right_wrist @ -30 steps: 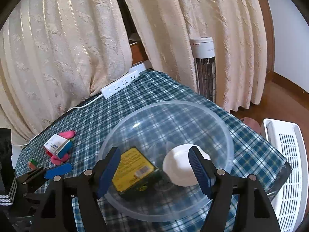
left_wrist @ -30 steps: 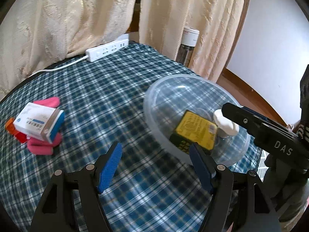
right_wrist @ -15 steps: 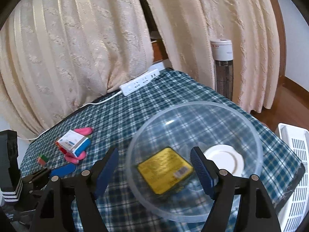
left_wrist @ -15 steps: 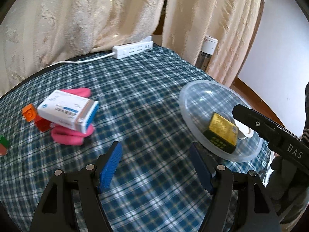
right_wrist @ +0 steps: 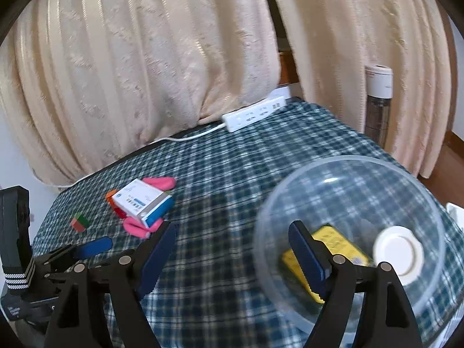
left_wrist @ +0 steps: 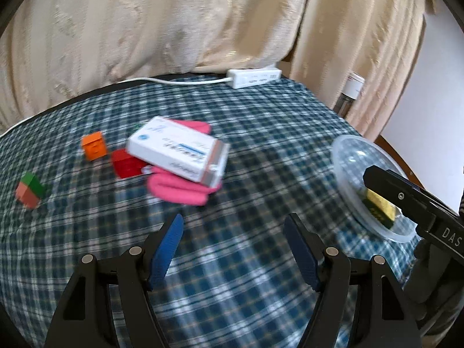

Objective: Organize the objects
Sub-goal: 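Move both open tools back toward the pile of blocks and boxes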

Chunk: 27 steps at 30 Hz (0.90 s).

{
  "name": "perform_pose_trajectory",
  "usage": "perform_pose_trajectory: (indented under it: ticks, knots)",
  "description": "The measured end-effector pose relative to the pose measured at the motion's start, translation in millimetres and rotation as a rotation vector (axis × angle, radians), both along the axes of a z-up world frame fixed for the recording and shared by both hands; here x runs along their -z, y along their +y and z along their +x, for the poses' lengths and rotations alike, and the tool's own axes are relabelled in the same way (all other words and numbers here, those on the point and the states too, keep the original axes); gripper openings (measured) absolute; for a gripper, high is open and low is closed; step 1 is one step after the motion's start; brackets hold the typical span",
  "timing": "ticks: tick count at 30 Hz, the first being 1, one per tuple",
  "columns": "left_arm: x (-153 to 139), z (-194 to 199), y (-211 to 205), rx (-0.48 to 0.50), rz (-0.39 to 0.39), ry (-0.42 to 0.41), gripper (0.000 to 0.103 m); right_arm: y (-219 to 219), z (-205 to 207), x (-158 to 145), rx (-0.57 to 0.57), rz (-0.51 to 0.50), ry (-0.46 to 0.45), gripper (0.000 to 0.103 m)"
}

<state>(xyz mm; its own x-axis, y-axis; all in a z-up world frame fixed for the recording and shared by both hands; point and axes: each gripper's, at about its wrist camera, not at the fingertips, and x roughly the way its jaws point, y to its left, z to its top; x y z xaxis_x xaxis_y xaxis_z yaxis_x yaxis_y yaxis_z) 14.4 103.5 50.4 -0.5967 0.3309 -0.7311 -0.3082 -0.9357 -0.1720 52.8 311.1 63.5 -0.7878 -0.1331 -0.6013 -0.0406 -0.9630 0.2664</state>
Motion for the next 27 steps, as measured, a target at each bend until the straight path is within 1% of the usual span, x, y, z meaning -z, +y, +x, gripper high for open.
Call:
perform_pose_trajectory:
  ticks: [6, 14, 23, 25, 27]
  knots:
    - [4, -7, -30, -0.067, -0.001, -0.002, 0.074, -27, -16, 1, -0.064, 0.019, -0.01, 0.084]
    - [10, -13, -59, -0.126, 0.001, -0.011, 0.074, -58, -40, 2, -0.137, 0.044, -0.018, 0.085]
    - [22, -22, -76, -0.163, -0.002, -0.038, 0.074, -89, -77, 12, -0.235, 0.049, -0.057, 0.087]
    - [24, -24, -79, -0.169, 0.002, -0.046, 0.074, -95, -86, 16, -0.243, 0.067, -0.069, 0.087]
    - [25, -25, -81, -0.172, 0.006, -0.051, 0.074, -97, -95, 20, -0.246, 0.065, -0.087, 0.087]
